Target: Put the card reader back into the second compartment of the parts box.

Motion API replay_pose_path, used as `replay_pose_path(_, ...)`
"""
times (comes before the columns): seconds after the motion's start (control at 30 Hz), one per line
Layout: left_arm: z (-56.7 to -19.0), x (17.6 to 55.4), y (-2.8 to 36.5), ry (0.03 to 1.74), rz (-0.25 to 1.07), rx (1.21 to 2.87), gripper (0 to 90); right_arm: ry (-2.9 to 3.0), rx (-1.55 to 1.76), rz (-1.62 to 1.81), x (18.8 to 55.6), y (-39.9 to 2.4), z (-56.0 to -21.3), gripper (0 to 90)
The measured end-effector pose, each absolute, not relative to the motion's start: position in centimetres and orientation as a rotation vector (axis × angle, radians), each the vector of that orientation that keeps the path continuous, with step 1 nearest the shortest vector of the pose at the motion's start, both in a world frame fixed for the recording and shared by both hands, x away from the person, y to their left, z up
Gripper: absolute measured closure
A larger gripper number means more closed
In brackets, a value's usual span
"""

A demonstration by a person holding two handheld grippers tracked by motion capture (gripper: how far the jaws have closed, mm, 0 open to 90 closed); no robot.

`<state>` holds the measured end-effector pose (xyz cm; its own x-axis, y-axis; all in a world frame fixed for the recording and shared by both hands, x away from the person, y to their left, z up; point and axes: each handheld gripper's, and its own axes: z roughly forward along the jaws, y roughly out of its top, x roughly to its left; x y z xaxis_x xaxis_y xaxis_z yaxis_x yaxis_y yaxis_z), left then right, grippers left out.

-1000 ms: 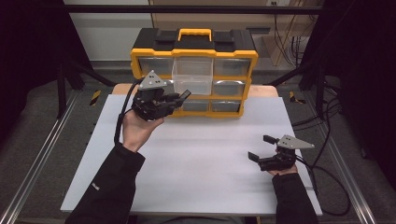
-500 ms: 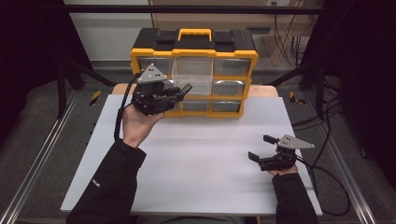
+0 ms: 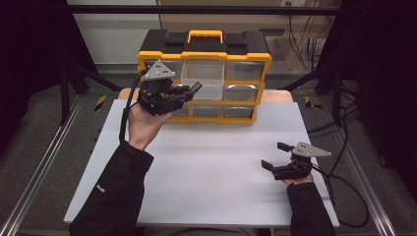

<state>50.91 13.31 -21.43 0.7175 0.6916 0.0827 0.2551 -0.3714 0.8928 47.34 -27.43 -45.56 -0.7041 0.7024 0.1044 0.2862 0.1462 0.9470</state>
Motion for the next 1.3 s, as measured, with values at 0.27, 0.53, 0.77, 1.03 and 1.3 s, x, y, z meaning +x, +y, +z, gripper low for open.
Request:
replay_pose_path(0.27,-20.5,51.3,13.3,0.730,0.575,1.942,72.1,2.068,0.947,1.576,47.4,-27.4,-45.6,0.3)
replay_pose_path(0.53,-20.0,51.9,13.1,0.737,0.585,1.948,72.1,2.068,0.948,1.575,47.4,-27.4,-45.6,0.3)
replay_pose_path(0.77,-19.8,52.7,13.1,0.747,0.592,1.953,72.1,2.068,0.948,1.577,47.3,-27.4,-45.6,0.3)
replay_pose_path(1.03,-19.5,53.6,13.1,0.761,0.598,1.958,72.1,2.069,0.948,1.575,47.3,-27.4,-45.6,0.3)
replay_pose_path(1.3,-19.2,54.4,12.9,0.764,0.597,1.956,72.1,2.069,0.947,1.575,47.4,-27.4,-45.6,0.3)
